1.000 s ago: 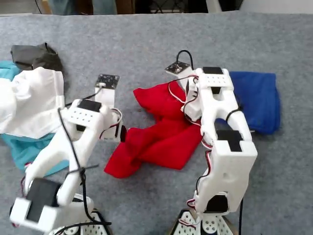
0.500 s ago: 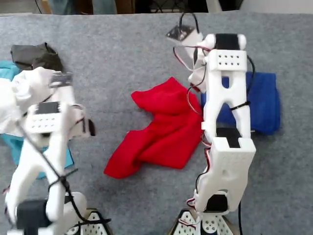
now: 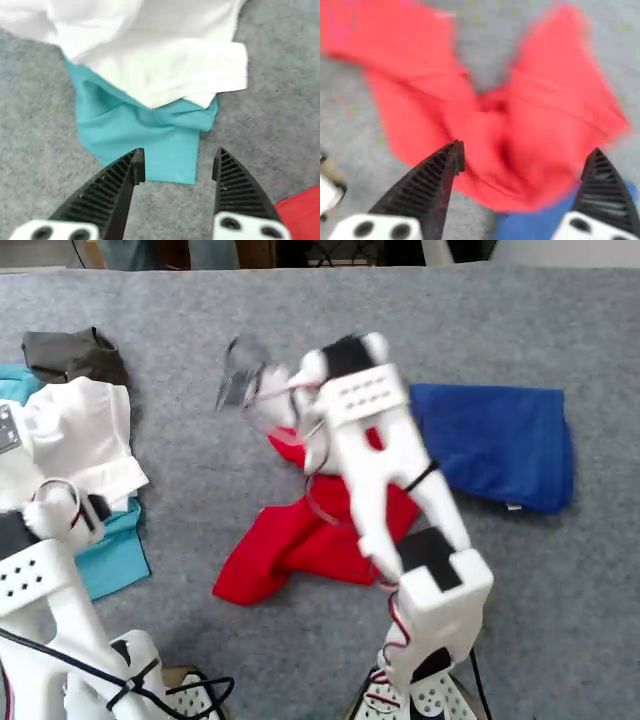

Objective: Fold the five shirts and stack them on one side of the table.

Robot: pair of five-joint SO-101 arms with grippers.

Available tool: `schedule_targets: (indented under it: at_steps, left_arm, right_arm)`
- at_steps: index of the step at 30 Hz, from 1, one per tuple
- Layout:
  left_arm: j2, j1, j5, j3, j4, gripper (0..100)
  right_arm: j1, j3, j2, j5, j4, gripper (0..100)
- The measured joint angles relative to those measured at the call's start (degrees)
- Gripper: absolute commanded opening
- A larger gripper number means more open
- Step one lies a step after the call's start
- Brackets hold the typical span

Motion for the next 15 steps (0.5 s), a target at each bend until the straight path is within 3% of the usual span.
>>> schedule_targets:
  at_steps: [5,8,15]
  left_arm:
    - [-0.7,-2.9,-2.5,3.9,-0.1,24]
    - [-0.7,-4.1,-2.8,4.7,-0.1,24]
    - [-0.7,-6.2,-2.8,4.8,-0.1,24]
  right_arm:
    - [-7.1,15.6,-0.6,2.7,-6.3,36.7]
    - [-9.1,17.4,1.5,1.8,-10.1,34.8]
    - [-12.9,15.0,10.3,-1.3,-10.0,6.8]
